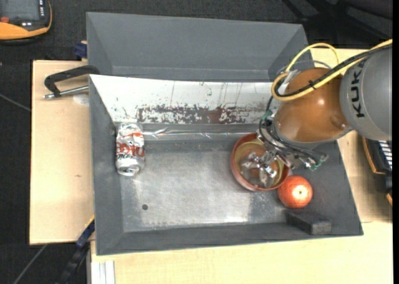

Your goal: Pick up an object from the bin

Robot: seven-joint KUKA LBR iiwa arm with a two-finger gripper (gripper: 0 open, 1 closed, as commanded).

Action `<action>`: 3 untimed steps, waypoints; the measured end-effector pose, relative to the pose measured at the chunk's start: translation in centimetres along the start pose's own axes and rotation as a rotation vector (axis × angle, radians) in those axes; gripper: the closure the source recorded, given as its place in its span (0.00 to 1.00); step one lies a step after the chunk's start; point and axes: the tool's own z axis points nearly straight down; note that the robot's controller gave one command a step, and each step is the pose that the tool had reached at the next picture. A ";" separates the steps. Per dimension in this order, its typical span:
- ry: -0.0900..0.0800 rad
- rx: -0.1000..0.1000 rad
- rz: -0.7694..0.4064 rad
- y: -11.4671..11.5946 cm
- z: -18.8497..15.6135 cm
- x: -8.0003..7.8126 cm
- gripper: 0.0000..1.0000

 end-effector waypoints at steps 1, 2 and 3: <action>-0.001 0.004 0.000 -0.1 -0.3 -0.1 0.00; -0.018 0.014 0.068 -3.5 -0.5 3.7 0.00; -0.028 0.022 -0.031 -4.3 -0.5 3.8 0.00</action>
Offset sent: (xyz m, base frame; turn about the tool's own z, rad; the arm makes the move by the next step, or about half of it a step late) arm 0.0000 0.0000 0.0000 0.0000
